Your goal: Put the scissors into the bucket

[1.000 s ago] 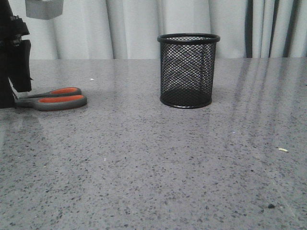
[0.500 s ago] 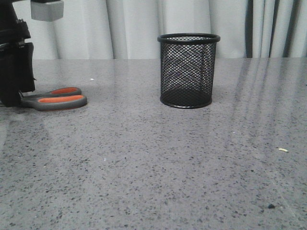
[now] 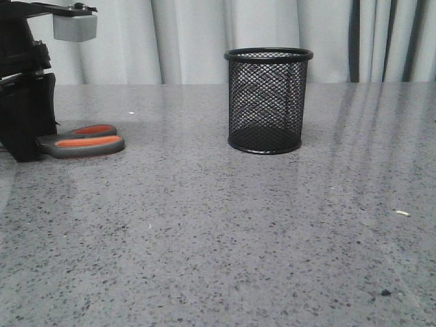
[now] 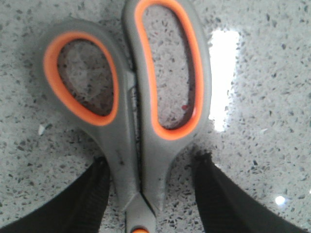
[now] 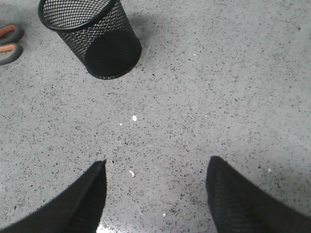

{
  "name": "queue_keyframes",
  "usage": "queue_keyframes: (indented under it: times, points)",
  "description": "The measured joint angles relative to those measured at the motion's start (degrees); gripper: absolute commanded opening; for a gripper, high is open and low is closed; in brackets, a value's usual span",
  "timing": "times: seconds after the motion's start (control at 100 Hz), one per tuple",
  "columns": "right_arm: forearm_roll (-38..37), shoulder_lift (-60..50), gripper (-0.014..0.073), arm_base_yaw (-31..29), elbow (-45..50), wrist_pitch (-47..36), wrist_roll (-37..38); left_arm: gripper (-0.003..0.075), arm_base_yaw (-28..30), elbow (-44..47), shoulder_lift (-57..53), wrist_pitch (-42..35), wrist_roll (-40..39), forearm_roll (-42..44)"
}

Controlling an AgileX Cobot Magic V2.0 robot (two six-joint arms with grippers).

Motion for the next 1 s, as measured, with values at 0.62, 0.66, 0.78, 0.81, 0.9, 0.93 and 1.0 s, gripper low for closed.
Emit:
queue_keyframes:
  times: [0.62,0.66,0.78,0.81,0.9,0.93,1.0]
  points:
    - [11.60,0.00,0.0405,0.00,0.00,0.67,-7.05,0.0045,-0.02,-0.11,-7.82,-2.57,0.09,-9.31]
    - [16.57,0.00,0.0405,0.00,0.00,0.86,-10.06,0.0045,-0.41,-0.23,-9.70,-3.07,0.09,-9.63]
    - [33.98,0.00,0.0405,0.00,0.00,2.30,-20.40,0.0045,-2.72,-1.19,-15.48,-3.84,0.09,-9.98]
    - [38.35,0.00,0.0407,0.00,0.00,2.43,-22.66,0.0045,-3.88,-1.19,-16.97,-4.16,0.09,-9.98]
    - [51.08,0.00,0.0407,0.12,-0.33,2.52,-28.94,0.0045,-7.34,-1.27,-21.77,-5.46,0.09,-10.18]
    - [54.08,0.00,0.0407,0.12,-0.35,2.52,-30.55,0.0045,-8.96,-1.27,-23.15,-5.97,0.09,-10.33]
    - [58.20,0.63,0.0409,0.12,-0.94,2.41,-32.95,0.0045,-12.41,-1.27,-26.26,-7.14,0.09,-10.32]
